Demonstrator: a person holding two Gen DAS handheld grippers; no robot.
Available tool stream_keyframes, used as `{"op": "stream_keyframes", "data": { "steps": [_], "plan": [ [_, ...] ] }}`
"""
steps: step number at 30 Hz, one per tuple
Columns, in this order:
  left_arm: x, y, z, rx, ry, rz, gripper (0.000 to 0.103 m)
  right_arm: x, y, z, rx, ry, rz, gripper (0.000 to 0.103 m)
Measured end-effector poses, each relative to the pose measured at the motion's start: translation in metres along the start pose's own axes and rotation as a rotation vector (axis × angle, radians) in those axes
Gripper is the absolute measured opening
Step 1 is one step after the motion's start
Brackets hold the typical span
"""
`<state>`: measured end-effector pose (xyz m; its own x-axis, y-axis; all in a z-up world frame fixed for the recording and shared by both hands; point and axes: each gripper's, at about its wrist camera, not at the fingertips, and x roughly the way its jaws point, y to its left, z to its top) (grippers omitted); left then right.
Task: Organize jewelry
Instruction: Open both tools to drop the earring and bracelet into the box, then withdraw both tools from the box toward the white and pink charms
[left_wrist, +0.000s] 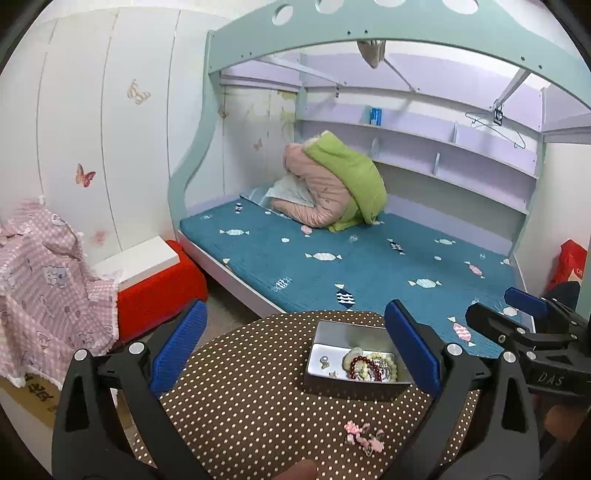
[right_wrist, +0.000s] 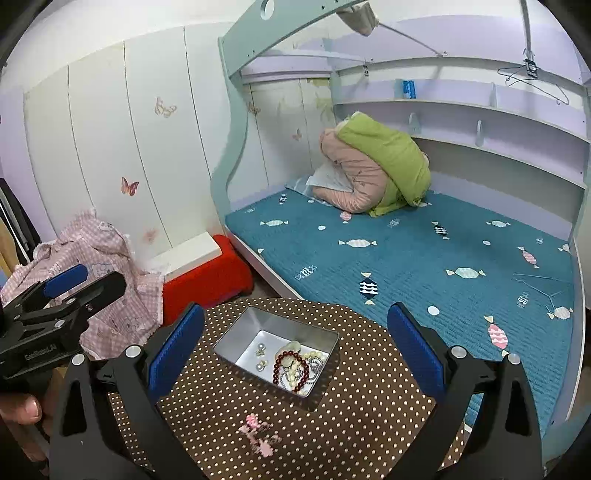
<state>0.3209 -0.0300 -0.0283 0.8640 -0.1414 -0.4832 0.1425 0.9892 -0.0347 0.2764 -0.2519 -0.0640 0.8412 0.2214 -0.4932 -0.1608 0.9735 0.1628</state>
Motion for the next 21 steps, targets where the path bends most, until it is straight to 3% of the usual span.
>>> {"op": "stream_keyframes", "data": {
  "steps": [10,21],
  "plan": [
    [-0.058,0.006,-0.026,-0.013,-0.038,0.033,0.098,-0.044,0.009,-0.024,-0.016,-0.034,-0.013,0.096],
    [-0.093,0.011,-0.061,-0.029,-0.032,0.077,0.098,-0.077,0.030,-0.054,-0.068,-0.046,-0.039,0.096]
  ]
}}
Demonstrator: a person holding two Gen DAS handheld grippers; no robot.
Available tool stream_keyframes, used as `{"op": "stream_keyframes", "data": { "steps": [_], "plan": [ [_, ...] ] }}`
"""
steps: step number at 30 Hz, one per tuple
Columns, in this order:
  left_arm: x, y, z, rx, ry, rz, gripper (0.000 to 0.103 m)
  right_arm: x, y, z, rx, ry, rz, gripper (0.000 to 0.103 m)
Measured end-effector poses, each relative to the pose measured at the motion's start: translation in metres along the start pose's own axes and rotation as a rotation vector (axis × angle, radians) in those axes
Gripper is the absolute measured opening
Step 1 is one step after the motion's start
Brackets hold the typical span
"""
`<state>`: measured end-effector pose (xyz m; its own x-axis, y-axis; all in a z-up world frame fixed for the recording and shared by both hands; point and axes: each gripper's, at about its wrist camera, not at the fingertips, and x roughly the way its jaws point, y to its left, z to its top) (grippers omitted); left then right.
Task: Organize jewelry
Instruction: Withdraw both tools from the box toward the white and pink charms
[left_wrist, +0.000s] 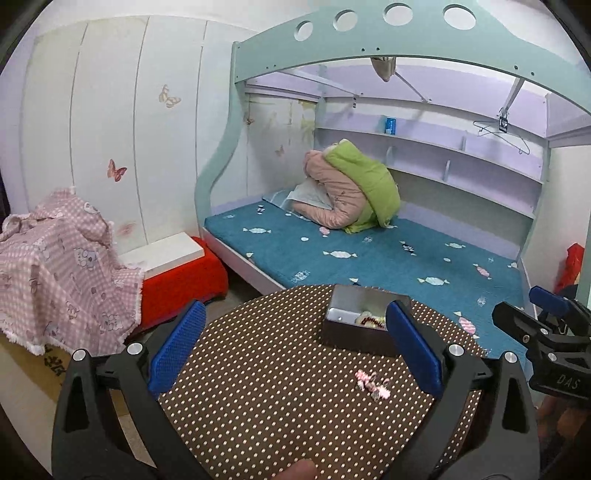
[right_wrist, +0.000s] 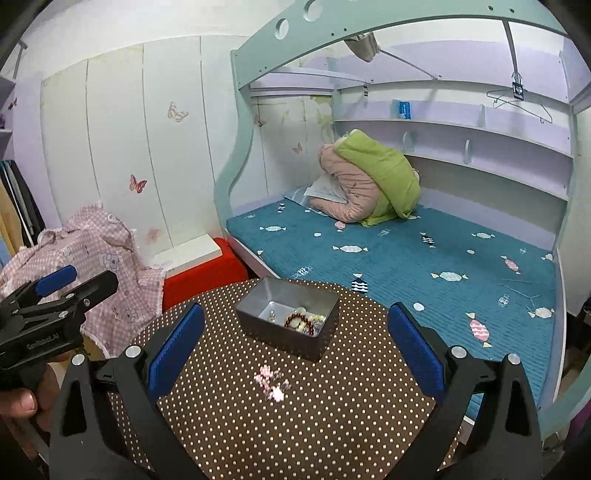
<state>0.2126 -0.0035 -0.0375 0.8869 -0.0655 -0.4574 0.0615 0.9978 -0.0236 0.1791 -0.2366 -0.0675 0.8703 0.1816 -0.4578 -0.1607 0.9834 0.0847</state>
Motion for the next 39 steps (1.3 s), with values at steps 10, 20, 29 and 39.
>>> {"op": "stream_keyframes", "data": {
  "steps": [10,20,29,39],
  "plan": [
    [-0.012,0.006,-0.036,-0.032,0.043,0.001,0.098,-0.008,0.003,-0.022,-0.015,0.027,-0.015,0.096],
    [0.009,0.007,-0.066,-0.038,0.117,0.014,0.098,0.033,-0.001,-0.055,-0.037,0.169,-0.008,0.096],
    [0.045,0.008,-0.091,-0.035,0.209,0.023,0.098,0.111,0.008,-0.098,-0.072,0.368,0.041,0.063],
    [0.086,0.001,-0.107,-0.018,0.295,0.021,0.098,0.155,0.019,-0.117,-0.126,0.435,0.089,0.043]
  ]
}}
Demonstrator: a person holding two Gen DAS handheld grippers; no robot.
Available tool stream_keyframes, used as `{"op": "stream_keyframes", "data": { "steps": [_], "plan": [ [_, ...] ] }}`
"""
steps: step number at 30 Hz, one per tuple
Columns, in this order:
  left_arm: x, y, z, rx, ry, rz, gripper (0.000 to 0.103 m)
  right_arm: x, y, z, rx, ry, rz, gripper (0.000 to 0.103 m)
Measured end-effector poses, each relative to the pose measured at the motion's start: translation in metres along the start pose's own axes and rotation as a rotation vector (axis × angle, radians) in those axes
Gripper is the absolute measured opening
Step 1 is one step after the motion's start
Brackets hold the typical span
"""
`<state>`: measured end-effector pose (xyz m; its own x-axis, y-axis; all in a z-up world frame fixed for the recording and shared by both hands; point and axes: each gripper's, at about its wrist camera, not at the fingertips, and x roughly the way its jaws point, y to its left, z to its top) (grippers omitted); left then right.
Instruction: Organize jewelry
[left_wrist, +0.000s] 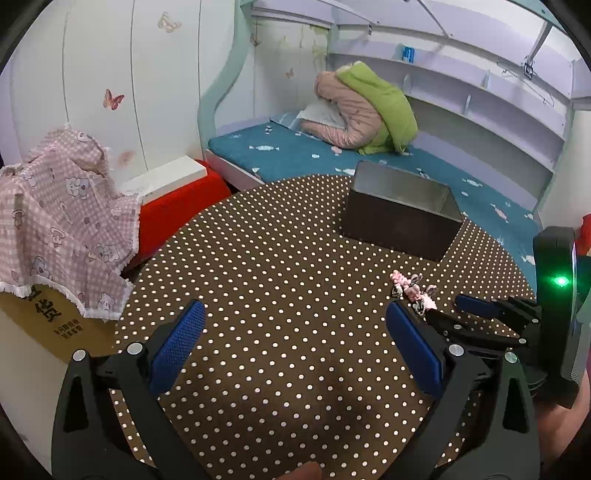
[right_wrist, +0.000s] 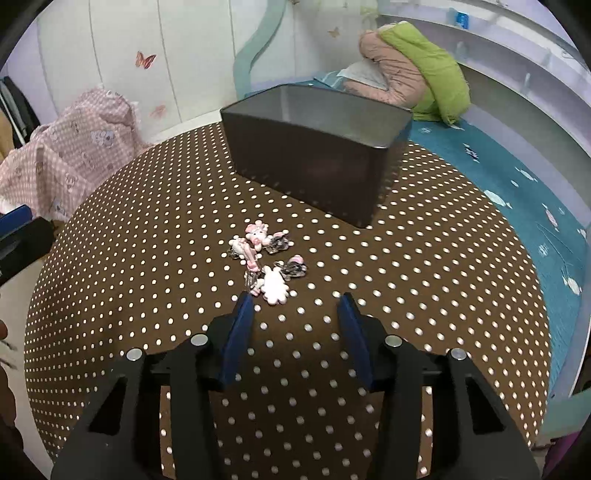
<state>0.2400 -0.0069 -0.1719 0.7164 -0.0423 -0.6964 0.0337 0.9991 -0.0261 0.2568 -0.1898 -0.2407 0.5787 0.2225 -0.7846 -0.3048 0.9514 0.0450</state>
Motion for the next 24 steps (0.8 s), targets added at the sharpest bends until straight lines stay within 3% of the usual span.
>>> {"op": "stream_keyframes", "data": {
  "steps": [3,7,24],
  "plan": [
    [0.011,-0.005,0.000,0.013,0.017,-0.004,0.098,0.006,0.002,0.003,-0.023,-0.013,-0.008,0.037],
    [0.025,-0.014,0.002,0.031,0.032,-0.009,0.098,0.008,0.004,0.004,-0.050,-0.028,-0.018,0.015],
    [0.093,-0.064,0.013,0.149,0.097,-0.078,0.098,-0.014,-0.028,-0.005,0.068,-0.046,0.065,0.014]
  ]
}}
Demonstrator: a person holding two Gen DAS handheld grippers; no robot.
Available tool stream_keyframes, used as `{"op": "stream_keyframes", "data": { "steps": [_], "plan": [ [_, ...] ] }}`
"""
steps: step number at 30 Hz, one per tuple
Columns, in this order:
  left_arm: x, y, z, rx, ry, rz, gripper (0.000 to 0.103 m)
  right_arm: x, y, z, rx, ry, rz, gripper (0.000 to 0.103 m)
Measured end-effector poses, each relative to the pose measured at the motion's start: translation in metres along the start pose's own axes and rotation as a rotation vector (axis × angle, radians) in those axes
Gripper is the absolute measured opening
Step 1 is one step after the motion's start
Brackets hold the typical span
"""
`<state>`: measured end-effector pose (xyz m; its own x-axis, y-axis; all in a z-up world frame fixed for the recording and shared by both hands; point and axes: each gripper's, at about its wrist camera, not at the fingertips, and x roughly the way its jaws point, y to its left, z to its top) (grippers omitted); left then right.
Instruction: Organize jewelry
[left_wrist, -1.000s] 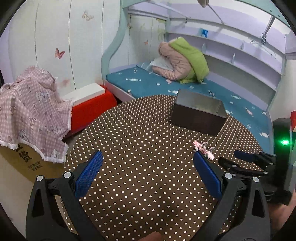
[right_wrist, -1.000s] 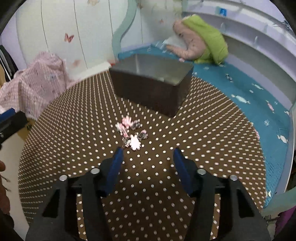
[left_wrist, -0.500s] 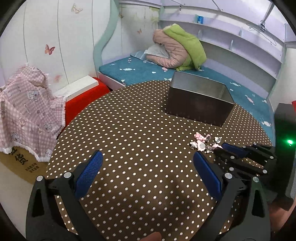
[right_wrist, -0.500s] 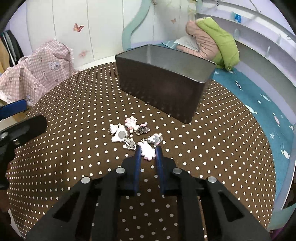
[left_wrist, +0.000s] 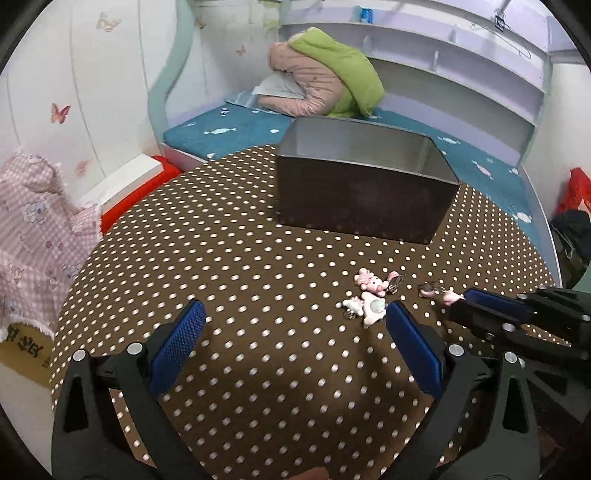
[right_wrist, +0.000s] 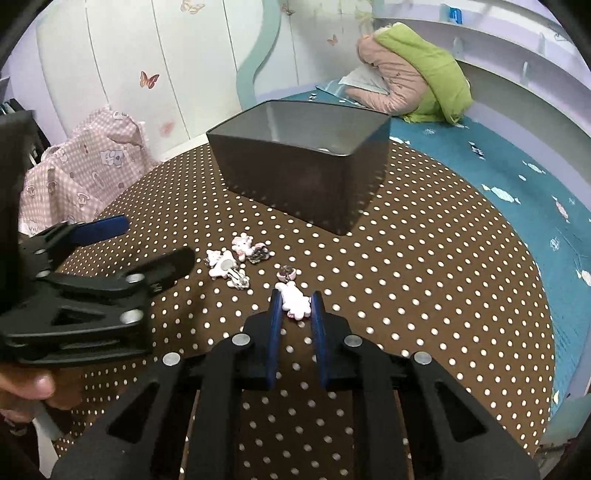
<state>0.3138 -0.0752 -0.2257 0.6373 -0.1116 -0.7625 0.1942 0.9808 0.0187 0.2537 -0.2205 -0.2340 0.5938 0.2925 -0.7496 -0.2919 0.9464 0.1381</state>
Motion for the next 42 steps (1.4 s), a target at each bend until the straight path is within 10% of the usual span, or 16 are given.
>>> {"op": "stream_keyframes", "data": {
  "steps": [11,25,33,38,42],
  "plan": [
    [0.035,-0.011,0.008,0.030,0.071,-0.042,0.096,-0.004,-0.008,-0.003,0.020,0.009,0.023,0.014],
    [0.018,0.002,-0.004,0.024,0.053,-0.114,0.035,-0.009,-0.008,-0.002,0.032,-0.002,0.037,0.014],
    [0.012,0.005,-0.011,0.029,0.046,-0.124,0.035,-0.011,-0.008,-0.003,0.031,-0.002,0.046,0.014],
    [0.016,-0.004,-0.013,0.055,0.040,-0.092,0.060,-0.010,-0.009,-0.003,0.030,0.004,0.044,0.014],
    [0.018,-0.004,-0.007,0.071,0.036,-0.106,0.034,-0.011,-0.010,-0.002,0.030,0.003,0.043,0.014]
  ]
}}
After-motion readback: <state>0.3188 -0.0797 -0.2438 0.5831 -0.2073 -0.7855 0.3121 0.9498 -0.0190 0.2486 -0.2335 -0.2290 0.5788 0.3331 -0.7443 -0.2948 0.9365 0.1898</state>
